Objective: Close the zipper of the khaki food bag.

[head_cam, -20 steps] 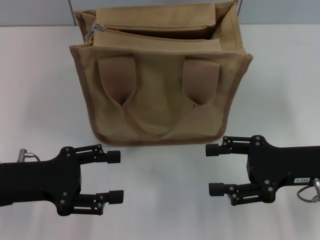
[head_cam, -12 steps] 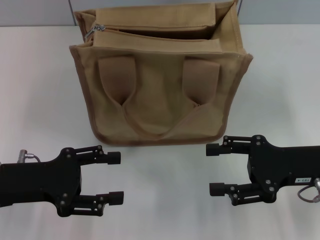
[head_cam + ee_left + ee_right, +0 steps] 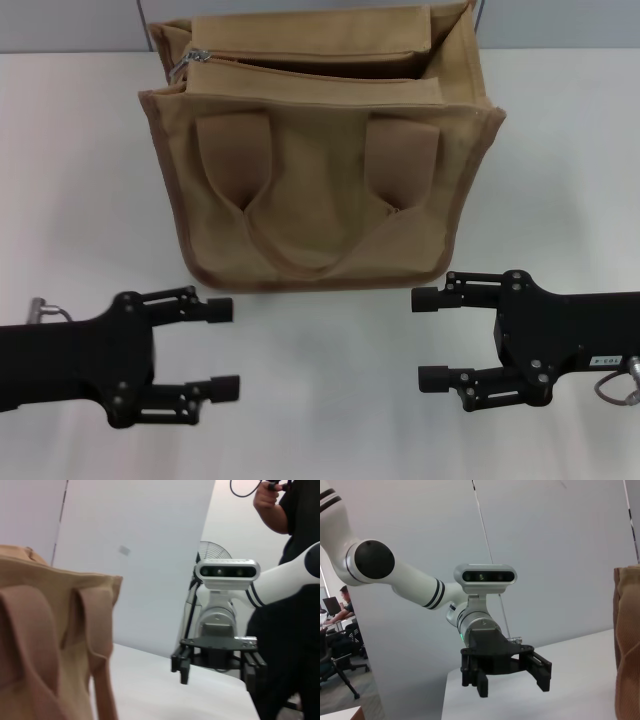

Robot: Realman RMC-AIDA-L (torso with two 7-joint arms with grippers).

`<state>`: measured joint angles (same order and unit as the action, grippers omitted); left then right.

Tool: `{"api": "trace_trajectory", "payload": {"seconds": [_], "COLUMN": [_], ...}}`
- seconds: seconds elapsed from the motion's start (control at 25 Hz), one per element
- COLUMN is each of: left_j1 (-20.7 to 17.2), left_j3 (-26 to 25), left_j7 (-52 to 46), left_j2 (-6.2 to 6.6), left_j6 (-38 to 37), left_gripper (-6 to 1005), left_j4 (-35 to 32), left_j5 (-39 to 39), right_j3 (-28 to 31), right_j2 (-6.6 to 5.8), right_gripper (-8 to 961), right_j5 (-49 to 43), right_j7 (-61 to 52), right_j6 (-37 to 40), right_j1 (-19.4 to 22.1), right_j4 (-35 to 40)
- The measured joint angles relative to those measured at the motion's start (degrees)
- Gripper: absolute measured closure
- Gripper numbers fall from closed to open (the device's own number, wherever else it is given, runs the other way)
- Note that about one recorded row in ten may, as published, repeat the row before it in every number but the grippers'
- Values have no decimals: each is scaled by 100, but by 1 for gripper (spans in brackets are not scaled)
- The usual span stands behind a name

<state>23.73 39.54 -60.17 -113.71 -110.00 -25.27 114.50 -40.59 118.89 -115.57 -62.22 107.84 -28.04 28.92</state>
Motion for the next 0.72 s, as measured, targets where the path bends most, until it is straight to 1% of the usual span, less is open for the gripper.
{"api": "trace_trajectory", "payload": {"seconds": [0.08, 0.16, 0.24, 0.28, 0.32, 0.44, 0.48, 0.6, 0.72], "left_j1": [-69, -184, -316, -367, -416, -466, -471, -463, -420], "left_j3": [-211, -776, -1468, -1873, -2320, -3160, -3360, -3490, -3474], "left_j7": [24, 150, 429, 608, 848, 1274, 1378, 1481, 1489], "left_j2": [22, 29, -2, -40, -106, -282, -339, -387, -391], "left_j6": [30, 97, 162, 190, 223, 400, 502, 663, 731], "left_gripper": [208, 210, 211, 212, 212, 215, 215, 218, 220], "left_j4": [-43, -102, -111, -101, -85, -71, -71, -71, -73], "left_j5": [-27, -43, -48, -51, -52, -55, -54, -53, -49], "right_j3": [7, 7, 8, 8, 8, 8, 10, 14, 16], "right_j2": [1, 2, 2, 2, 2, 2, 2, 2, 2], "right_gripper": [177, 177, 177, 177, 177, 177, 177, 178, 178], "right_j5": [0, 0, 0, 0, 0, 0, 0, 4, 8], "right_j7": [0, 0, 0, 0, 0, 0, -1, -1, -18], "right_j6": [1, 1, 1, 1, 1, 1, 1, 1, 0], "right_j1": [0, 0, 0, 1, 0, 0, 1, 0, 0], "right_j4": [0, -1, 0, 0, 0, 0, 5, 9, 14]}}
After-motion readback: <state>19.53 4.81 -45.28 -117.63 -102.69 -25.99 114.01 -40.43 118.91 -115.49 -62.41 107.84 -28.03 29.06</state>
